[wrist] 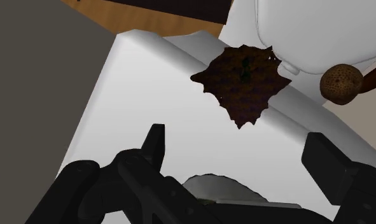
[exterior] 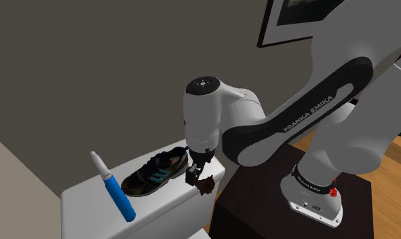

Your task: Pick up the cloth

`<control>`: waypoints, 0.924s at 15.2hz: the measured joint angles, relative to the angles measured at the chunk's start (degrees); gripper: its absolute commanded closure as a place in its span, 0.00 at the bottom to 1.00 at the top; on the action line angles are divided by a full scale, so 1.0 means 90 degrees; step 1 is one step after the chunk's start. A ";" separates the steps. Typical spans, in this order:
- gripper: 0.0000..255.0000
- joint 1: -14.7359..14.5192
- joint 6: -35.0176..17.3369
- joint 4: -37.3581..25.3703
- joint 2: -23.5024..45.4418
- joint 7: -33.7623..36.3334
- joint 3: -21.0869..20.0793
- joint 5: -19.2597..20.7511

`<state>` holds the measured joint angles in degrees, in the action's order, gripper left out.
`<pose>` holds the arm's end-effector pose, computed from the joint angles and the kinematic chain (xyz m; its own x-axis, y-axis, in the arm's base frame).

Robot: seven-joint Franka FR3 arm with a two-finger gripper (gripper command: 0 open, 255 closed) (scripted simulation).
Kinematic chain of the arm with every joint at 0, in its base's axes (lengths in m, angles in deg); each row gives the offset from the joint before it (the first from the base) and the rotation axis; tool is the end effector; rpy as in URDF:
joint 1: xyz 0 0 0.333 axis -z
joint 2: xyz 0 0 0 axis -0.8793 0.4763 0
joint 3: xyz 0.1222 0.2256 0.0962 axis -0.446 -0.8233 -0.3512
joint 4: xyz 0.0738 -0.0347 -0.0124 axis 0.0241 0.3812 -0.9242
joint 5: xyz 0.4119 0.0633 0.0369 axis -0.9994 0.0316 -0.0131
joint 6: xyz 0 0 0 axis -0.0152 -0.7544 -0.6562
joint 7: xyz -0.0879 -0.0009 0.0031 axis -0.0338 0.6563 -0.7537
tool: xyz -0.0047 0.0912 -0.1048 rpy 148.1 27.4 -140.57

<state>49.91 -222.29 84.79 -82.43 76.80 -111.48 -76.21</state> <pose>0.3376 0.2876 0.2233 0.9882 0.1528 -0.0038 0.1527 -0.9858 0.0704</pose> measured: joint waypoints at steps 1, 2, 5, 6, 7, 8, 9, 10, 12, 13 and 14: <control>0.00 0.0024 -0.0146 0.0000 0.0160 0.0116 -0.0070 0.0106; 0.00 0.0054 -0.0290 -0.0001 0.0320 0.0220 -0.0124 0.0211; 0.00 0.0116 -0.0611 0.0019 0.0660 0.0461 -0.0220 0.0459; 0.00 0.0138 -0.0714 0.0045 0.0748 0.0516 -0.0231 0.0535; 0.00 0.0161 -0.0809 0.0062 0.0840 0.0575 -0.0241 0.0617; 0.00 0.0187 -0.0883 0.0048 0.0943 0.0641 -0.0250 0.0711; 1.00 0.0193 -0.0931 0.0068 0.0976 0.0667 -0.0253 0.0743; 1.00 0.0187 -0.0954 0.0067 0.0987 0.0679 -0.0265 0.0755; 1.00 0.0149 -0.0978 0.0035 0.0981 0.0696 -0.0316 0.0762; 1.00 0.0142 -0.0987 0.0028 0.0985 0.0718 -0.0329 0.0771; 1.00 0.0140 -0.0993 0.0032 0.0980 0.0735 -0.0330 0.0769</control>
<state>51.17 -231.22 85.08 -73.62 83.41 -114.45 -69.29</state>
